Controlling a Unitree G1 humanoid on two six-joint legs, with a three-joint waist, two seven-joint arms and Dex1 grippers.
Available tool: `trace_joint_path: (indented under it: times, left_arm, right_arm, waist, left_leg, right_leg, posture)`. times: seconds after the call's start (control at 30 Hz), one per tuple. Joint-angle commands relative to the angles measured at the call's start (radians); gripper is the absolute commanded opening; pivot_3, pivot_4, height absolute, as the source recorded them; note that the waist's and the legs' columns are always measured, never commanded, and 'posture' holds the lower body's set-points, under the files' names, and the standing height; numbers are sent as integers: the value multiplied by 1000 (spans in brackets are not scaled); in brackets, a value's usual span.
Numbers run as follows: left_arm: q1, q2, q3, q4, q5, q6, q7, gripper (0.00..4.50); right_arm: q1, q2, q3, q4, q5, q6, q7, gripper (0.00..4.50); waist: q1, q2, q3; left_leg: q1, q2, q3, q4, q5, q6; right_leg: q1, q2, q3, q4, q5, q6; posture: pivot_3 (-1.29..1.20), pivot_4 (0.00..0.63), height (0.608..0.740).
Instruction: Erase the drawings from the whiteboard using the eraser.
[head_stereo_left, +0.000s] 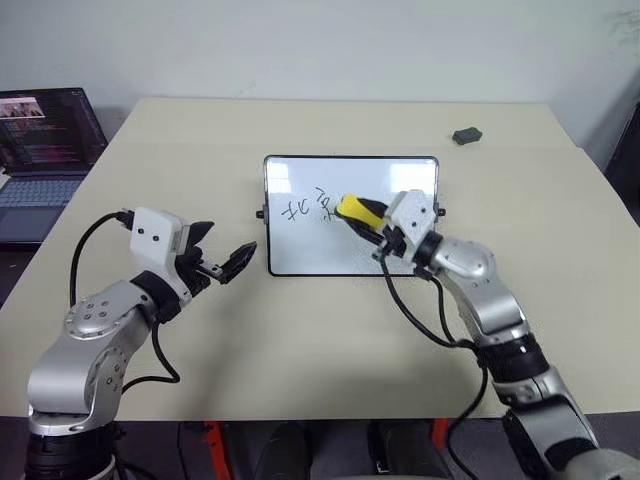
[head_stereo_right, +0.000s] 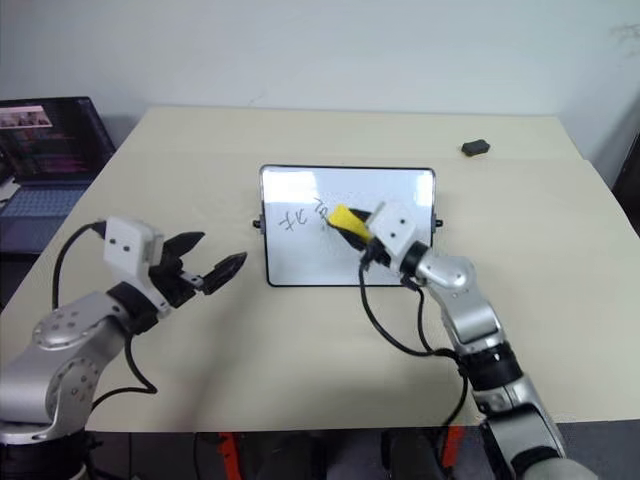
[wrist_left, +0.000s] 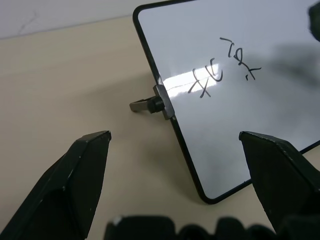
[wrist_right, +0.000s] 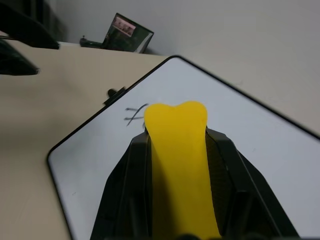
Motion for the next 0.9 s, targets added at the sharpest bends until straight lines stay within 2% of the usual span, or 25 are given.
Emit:
trace_joint_path:
  times: [0.03,0.27,0.6,0.9]
  left_arm:
    - [-18,12,19,-33,-34,-2,-27,4500]
    - [-45,27,10,-15,-85,12,-91,4500]
    - [-119,59,-51,80,-44,-13,-155,4500]
    - [-119,53,-87,90,-21,-28,-184,4500]
  right_arm:
    - [-72,27,-9,88,-34,-96,-31,1102]
    - [-157,68,-6,257,-79,-200,-63,1102]
    - [-246,106,-13,385,-120,-266,-121,1102]
    - [-354,150,33,596,-218,-262,-172,1102]
  waist:
    - [0,0,0]
    - [0,0,0]
    - [-1,0,0]
    - [-4,0,0]
  left_leg:
    - [0,0,0,0,0,0]
    - [0,0,0,0,0,-1]
    - [0,0,1,0,1,-1]
    - [0,0,1,0,1,-2]
  right_leg:
    - [0,0,0,0,0,0]
    - [0,0,0,-1,0,0]
    - [-1,0,0,0,0,0]
    - [-1,0,1,0,0,0]
  posture:
    - [0,150,740]
    - [0,150,740]
    - [0,150,740]
    - [0,150,740]
